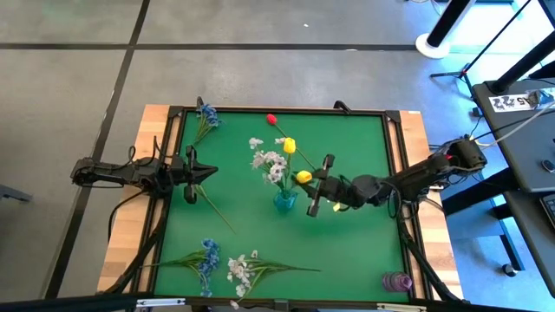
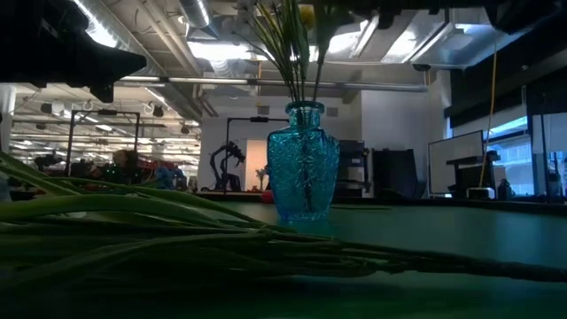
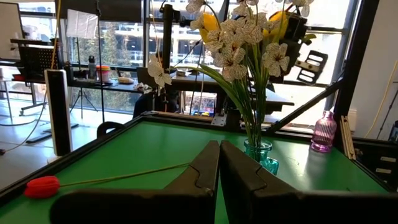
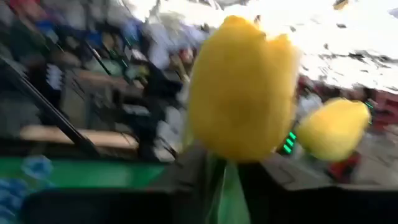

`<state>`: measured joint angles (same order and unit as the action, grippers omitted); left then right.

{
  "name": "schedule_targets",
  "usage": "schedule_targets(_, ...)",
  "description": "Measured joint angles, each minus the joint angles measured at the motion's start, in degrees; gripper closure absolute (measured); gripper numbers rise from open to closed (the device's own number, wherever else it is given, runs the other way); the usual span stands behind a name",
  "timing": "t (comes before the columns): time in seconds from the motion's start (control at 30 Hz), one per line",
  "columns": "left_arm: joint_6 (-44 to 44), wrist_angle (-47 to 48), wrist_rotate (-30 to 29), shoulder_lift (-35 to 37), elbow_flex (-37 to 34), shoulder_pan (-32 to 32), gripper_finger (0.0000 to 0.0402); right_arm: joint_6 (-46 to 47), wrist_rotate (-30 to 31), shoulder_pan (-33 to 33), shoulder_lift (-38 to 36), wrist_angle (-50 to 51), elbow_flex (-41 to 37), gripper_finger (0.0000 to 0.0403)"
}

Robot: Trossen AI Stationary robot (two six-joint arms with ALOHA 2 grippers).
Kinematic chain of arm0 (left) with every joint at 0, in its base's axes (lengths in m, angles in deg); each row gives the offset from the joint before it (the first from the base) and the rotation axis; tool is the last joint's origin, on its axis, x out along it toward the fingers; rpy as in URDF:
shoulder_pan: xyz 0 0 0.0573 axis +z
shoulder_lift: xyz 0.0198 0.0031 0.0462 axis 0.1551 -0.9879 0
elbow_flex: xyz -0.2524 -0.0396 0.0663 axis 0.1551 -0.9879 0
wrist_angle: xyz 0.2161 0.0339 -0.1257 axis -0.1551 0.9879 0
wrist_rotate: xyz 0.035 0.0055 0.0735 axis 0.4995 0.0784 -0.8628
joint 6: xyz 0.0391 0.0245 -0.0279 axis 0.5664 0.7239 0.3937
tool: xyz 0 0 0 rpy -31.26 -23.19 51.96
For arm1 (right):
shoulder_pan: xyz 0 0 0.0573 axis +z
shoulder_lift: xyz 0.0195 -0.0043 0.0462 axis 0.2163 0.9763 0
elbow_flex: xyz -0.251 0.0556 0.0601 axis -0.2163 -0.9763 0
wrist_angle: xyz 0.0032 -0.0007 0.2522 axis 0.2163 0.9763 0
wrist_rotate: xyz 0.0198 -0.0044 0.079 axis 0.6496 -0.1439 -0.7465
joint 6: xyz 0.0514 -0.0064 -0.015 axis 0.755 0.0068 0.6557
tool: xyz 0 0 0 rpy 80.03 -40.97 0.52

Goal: Sort flowers into vase by color
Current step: Put the yellow flower into the blue flower vase, then put the white flowers into the blue flower vase

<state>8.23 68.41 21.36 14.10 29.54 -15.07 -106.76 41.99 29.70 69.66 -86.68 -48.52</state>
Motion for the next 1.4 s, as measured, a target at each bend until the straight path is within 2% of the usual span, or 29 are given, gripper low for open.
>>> schedule_targets(0.1,0.01,0.0,0.0,0.0,0.0,0.01,0.0392,2.31,3.62,0.01,-2.09,14.28,4.39,0.0263)
schedule_targets(0.33,0.01,0.0,0.0,-0.01,0.0,0.0,0.0392,10.1,4.24,1.11,-3.86,52.82,19.18,0.0175)
schedule_targets(0.53,0.01,0.01,0.0,-0.02,0.0,0.0,0.0392,13.59,4.23,3.78,-3.9,68.37,27.67,0.0124)
schedule_targets(0.73,0.01,-0.01,-0.01,-0.01,0.0,0.01,0.0392,13.57,4.24,6.94,-3.92,72.46,32.85,0.0099)
schedule_targets(1.17,0.0,0.02,0.0,-0.01,-0.02,0.0,0.0392,7.69,7.25,13.59,-4.86,71.61,38.0,0.0099)
schedule_targets(1.4,0.01,0.01,-0.02,-0.02,-0.01,0.0,0.0392,10.17,0.59,23.74,-3.16,65.64,38.11,0.01)
